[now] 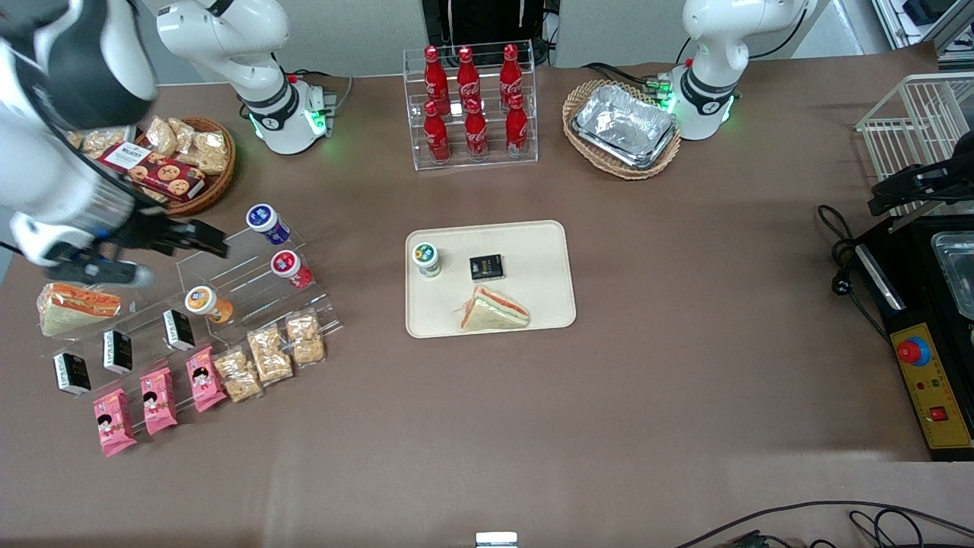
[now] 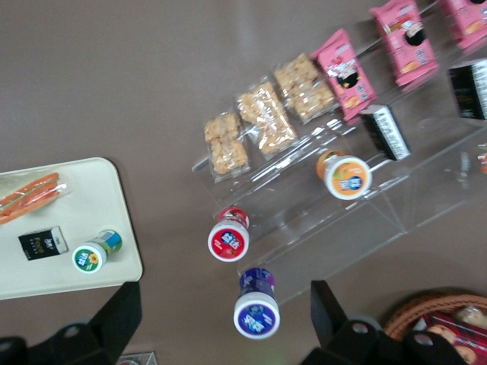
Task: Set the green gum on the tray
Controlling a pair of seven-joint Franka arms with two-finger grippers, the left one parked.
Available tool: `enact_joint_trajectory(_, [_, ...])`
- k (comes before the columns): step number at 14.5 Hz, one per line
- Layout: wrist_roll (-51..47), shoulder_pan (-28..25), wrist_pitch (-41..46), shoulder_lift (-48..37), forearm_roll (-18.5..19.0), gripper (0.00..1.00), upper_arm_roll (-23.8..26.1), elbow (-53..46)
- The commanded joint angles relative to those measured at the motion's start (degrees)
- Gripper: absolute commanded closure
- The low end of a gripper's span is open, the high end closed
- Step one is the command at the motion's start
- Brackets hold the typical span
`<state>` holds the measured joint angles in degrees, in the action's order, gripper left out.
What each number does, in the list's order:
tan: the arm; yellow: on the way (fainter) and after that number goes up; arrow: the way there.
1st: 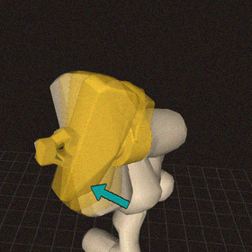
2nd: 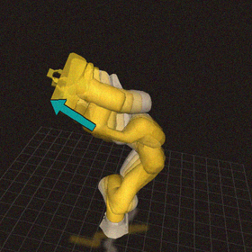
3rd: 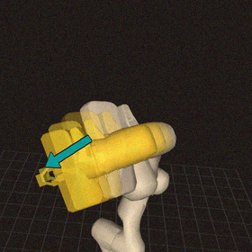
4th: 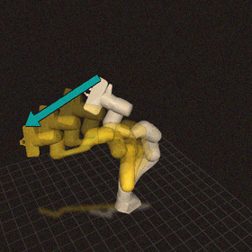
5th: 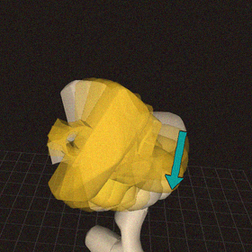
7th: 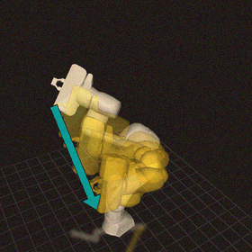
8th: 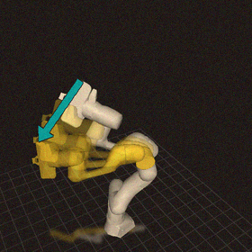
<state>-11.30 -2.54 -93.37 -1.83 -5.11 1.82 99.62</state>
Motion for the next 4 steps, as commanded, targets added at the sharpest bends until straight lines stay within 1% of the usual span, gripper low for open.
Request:
enact_joint_trajectory(1, [0.58, 2.19, 5.83, 2.36, 1.42, 0.01, 0.38, -8.29])
enact_joint_trajectory(4, [0.58, 2.19, 7.68, 2.36, 1.59, 0.01, -0.50, -8.92])
